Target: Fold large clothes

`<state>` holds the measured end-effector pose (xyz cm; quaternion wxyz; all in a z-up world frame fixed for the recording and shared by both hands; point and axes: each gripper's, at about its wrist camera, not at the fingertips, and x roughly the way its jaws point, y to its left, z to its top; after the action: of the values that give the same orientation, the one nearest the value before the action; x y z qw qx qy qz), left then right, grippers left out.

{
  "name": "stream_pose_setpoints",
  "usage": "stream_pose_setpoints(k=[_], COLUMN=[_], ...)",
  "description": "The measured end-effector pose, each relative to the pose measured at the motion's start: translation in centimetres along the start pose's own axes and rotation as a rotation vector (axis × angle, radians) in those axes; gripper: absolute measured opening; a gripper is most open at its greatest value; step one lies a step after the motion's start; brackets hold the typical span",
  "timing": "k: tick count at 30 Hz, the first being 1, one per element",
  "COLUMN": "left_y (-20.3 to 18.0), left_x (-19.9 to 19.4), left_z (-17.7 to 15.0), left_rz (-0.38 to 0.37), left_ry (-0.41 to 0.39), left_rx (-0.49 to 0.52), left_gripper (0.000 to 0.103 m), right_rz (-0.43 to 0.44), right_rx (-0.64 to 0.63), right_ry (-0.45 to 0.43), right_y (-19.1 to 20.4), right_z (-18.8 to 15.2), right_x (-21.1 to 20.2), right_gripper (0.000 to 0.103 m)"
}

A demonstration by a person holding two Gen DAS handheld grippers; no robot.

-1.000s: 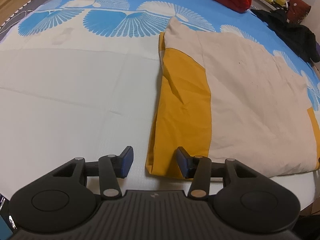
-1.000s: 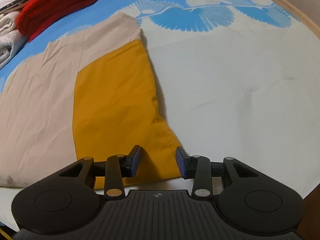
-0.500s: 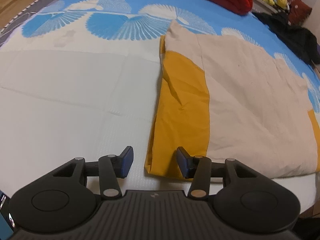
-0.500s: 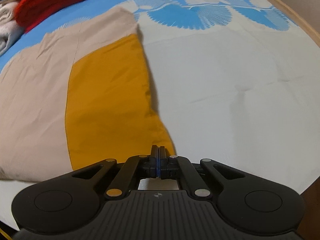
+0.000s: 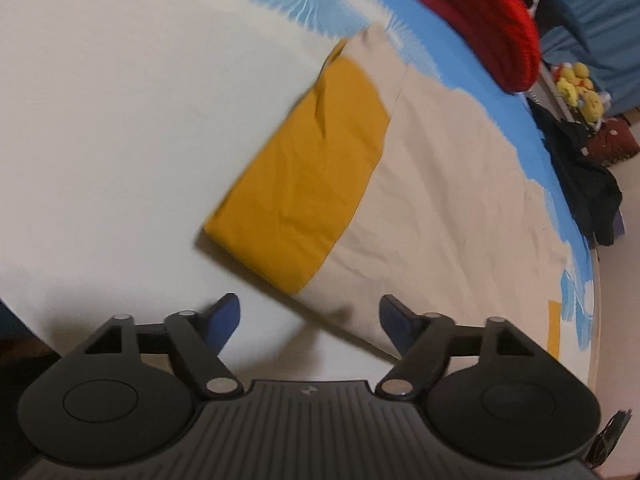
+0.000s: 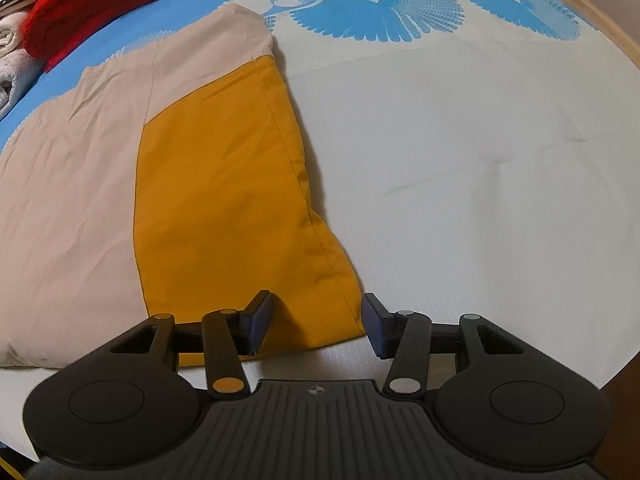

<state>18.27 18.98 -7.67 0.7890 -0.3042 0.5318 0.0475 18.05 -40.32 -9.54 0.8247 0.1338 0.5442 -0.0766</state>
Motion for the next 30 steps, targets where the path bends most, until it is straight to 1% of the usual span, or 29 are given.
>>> stream_pose_setpoints(k=[2,4,6,8,9,10,11,13,14,15,16,17,18,19,20,21,24,27,30], left_y=[0.2,0.8,1.4,1.8,1.8,1.7,1.6,1.3,1.8,1.9,2.1,2.0,1.7,1.5,1.1,0.7,0.6,0.0,-0.1], left_x=[1.1,1.9,2.5,2.8,2.9,3.0,3.0,3.2,3.1,3.2,3.2,3.0,2.9,2.9,2.5,2.2,1.1,-0.1,-2.1], left_z=[0.4,1.1,1.4,1.4,1.4,1.3,1.4,1.5,1.8,1.9,2.0,2.0,2.0,2.3,2.3,2.4,2.3,2.3,1.5], left_rz=[0.005,0.004,0.011,0.026,0.026,0.024,0.02,0.015,0.012,0.013,0.016,0.014,0.009,0.0,-0.003,-0.006,-0.029,-0.03,-0.024], left_ry=[0.006,-0.004,-0.032,-0.065,-0.084,-0.104,-0.119,-0.149,-0.155,-0.158,-0.162,-0.168,-0.176,-0.184,-0.193,-0.204,-0.214,-0.223,-0.218], left_rx=[-0.044,-0.123,-0.216,-0.297,-0.331,-0.355,-0.37,-0.412,-0.438,-0.458,-0.465,-0.461,-0.44,-0.413,-0.385,-0.359,-0.33,-0.255,-0.208], left_gripper=[0.082,0.082,0.082,0.082,0.082,0.082,0.078,0.076,0.071,0.068,0.06,0.045,0.037,0.021,0.016,0.015,0.011,0.009,0.009], right_rz=[-0.008,-0.012,-0.015,-0.021,-0.029,-0.036,-0.042,-0.035,-0.025,-0.018,-0.019,-0.019,-0.016,-0.013,-0.01,-0.007,0.0,-0.006,0.009], right_rx=[-0.005,-0.009,-0.012,-0.019,-0.025,-0.029,-0.03,-0.021,-0.018,-0.021,-0.031,-0.042,-0.047,-0.048,-0.043,-0.031,-0.013,-0.04,-0.062], right_ry=[0.008,0.011,0.014,0.015,0.015,0.015,0.013,0.007,0.006,0.004,0.001,-0.002,-0.005,-0.008,-0.009,-0.01,-0.017,-0.027,-0.025], right_y=[0.1,0.3,0.4,0.5,0.5,0.5,0.4,0.2,0.1,0.1,0.2,0.2,0.2,0.1,0.0,-0.2,-0.5,-0.5,-0.7], right_z=[0.0,0.0,0.0,0.0,0.0,0.1,0.1,0.2,0.3,0.4,0.3,0.3,0.3,0.4,0.4,0.4,0.4,0.2,-0.1], right_x=[0.3,0.6,0.7,0.8,0.8,0.8,0.9,0.8,0.8,0.7,0.6,0.5,0.5,0.4,0.2,0.0,-0.6,-1.7,-2.8], right_gripper=[0.051,0.051,0.05,0.046,0.039,0.03,0.025,0.012,0.01,0.007,0.006,0.005,0.004,0.003,0.003,0.002,0.002,0.001,0.001])
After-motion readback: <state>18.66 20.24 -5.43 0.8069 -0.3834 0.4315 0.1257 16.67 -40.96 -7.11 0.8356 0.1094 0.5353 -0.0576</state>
